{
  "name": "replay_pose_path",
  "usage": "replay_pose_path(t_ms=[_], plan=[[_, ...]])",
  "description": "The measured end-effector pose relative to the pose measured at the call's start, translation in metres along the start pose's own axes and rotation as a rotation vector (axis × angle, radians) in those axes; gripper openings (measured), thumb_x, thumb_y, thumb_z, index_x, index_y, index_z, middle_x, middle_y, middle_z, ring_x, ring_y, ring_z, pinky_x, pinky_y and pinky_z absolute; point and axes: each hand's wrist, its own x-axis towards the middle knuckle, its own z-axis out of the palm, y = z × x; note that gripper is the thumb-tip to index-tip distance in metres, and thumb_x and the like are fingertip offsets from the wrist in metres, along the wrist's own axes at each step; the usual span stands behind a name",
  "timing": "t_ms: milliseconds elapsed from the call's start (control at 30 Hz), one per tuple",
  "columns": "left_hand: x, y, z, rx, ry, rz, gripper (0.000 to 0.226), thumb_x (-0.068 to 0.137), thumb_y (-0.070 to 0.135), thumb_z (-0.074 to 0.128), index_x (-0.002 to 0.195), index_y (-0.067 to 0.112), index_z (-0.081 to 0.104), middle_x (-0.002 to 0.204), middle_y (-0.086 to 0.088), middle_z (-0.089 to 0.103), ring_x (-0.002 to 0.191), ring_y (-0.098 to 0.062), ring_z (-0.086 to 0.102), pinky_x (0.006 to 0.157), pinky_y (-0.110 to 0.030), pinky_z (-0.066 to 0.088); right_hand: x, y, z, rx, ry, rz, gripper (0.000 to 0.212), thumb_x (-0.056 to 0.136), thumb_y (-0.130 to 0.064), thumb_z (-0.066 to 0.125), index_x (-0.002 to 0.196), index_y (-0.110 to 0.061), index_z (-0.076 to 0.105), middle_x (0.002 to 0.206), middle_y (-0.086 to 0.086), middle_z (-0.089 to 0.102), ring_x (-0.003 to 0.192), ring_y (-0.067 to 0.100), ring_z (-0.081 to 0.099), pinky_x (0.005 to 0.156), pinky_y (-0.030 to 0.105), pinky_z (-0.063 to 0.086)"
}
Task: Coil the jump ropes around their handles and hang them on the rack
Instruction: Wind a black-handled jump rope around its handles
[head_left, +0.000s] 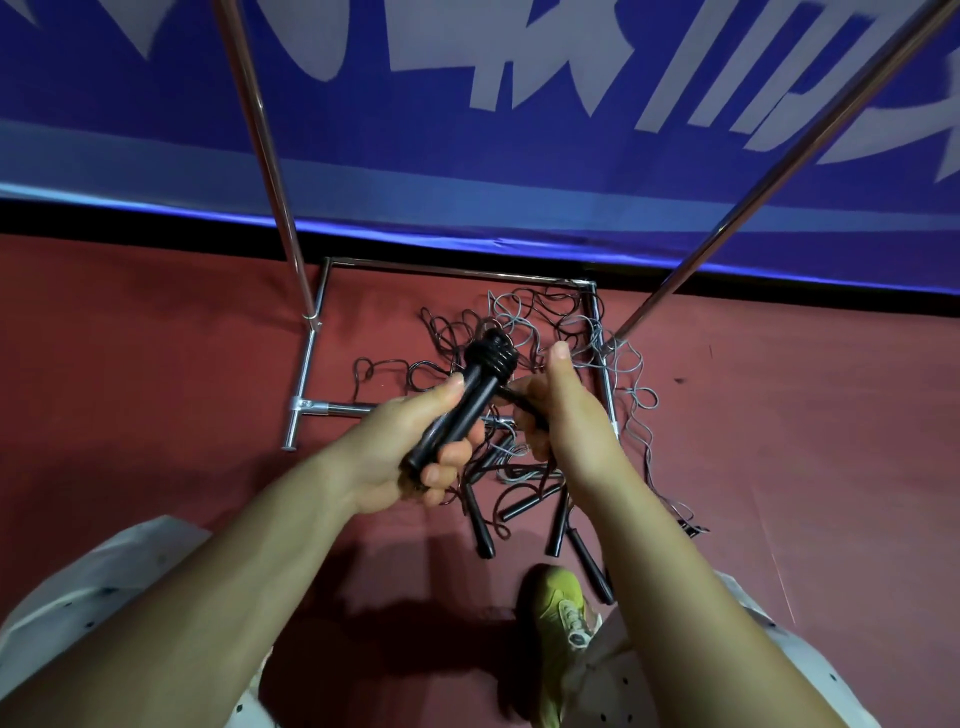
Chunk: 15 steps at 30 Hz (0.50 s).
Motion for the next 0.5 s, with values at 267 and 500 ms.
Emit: replay_pose_path(t_ms=[267,500], plan=[[-0.009,0.009,-0.01,0.031,-0.156,-0.074,0.049,0.077,0.057,0.039,0.081,0.01,0.054,0.049,0.004,0.037,0.034,-0.008,0.033,0.038,-0.02,0.034,-0.001,0.001,-0.004,0.067,0.008,-0.044,0.075,0.094,-0.066,0.006,0.085,-0.024,0.067,0.065,-0.002,0.04,0.056,0.005,0.035,0.055,0.019,0.029],[0.004,-0.003,-0.007,0.308,0.193,0.096,0.04,0.098,0.043,0.04,0.075,0.013,0.053,0.052,0.001,0.043,0.039,-0.011,0.035,0.042,-0.021,0.031,-0.008,-0.003,0.01,-0.177,-0.229,-0.036,0.062,0.099,-0.056,0.021,0.077,-0.025,0.071,0.046,-0.017,0.043,0.043,-0.001,0.036,0.053,0.021,0.028]])
